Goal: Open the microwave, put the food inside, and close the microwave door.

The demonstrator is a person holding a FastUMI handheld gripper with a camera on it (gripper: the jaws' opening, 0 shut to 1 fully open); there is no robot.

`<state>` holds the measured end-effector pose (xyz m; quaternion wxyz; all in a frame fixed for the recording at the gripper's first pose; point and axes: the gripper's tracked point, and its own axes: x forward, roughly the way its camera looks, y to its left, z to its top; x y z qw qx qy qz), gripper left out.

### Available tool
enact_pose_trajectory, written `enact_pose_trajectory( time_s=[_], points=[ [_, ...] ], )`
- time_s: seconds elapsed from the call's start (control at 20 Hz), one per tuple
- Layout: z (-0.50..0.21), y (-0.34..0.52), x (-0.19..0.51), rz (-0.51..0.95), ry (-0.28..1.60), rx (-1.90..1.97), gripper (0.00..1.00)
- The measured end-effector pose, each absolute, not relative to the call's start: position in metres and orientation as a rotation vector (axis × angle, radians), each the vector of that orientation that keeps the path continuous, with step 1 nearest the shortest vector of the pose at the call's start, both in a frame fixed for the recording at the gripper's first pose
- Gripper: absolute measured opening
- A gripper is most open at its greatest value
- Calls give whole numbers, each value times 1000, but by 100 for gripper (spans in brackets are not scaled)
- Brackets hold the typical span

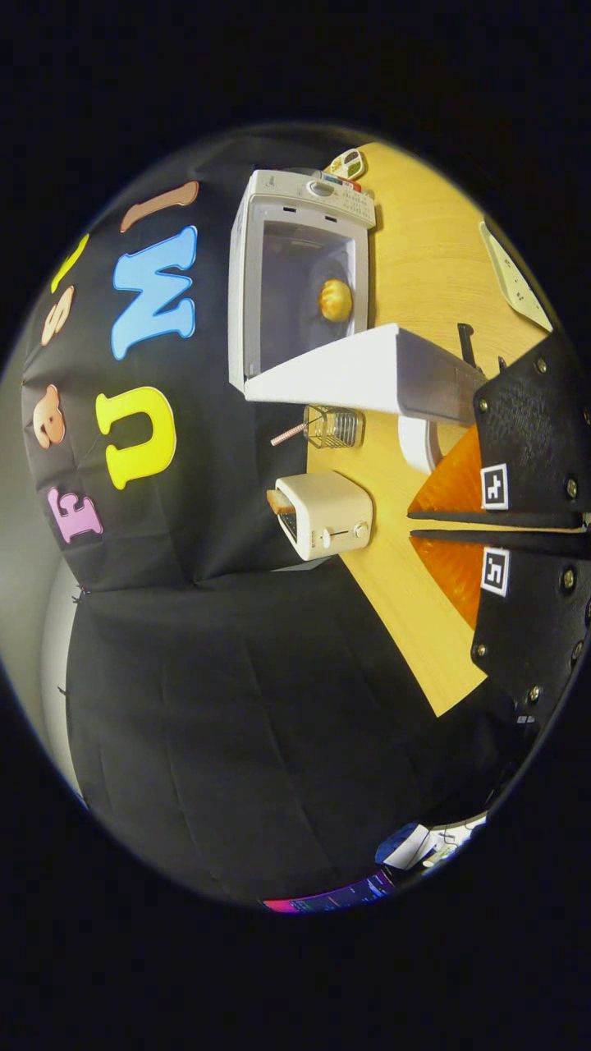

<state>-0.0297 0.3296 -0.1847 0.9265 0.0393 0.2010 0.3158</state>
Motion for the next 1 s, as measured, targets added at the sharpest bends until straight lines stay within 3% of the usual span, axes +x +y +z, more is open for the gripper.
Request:
enact_pose_trajectory(
  time_s=[1.0],
  points=[
    [-204,174,84,382,461,99,3]
  ],
)
